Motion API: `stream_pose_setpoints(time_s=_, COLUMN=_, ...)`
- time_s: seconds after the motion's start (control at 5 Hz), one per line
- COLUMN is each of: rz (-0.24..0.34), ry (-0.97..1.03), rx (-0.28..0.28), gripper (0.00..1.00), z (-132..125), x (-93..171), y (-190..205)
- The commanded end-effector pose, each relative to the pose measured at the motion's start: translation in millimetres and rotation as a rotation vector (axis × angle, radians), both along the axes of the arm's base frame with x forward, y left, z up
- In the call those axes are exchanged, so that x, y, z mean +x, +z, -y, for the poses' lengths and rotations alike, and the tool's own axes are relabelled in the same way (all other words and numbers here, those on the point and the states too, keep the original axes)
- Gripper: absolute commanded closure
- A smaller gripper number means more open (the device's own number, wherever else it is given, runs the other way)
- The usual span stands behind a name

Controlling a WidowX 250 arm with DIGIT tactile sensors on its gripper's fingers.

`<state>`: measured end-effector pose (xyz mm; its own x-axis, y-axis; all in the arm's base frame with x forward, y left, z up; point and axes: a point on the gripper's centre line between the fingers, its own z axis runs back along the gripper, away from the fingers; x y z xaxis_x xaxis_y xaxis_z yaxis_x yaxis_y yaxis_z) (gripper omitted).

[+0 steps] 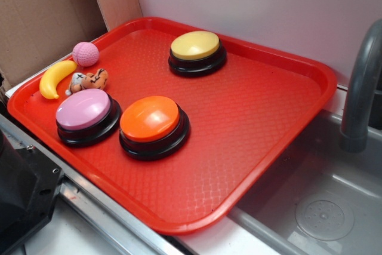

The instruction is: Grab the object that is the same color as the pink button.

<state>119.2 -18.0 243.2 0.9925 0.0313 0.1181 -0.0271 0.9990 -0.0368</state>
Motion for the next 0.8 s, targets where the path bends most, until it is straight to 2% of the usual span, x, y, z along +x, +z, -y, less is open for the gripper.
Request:
stream_pose_setpoints(time_s=0.0, rz=0.000, ry=0.000, rx=0.000, gripper=0.00, z=0.0, x=0.0, y=0.0)
stream_pose_setpoints(time_s=0.6, rz=0.025, ry=0.257, rx=-0.007, gripper=0.00, z=-44.6, x=31.1, y=-20.1)
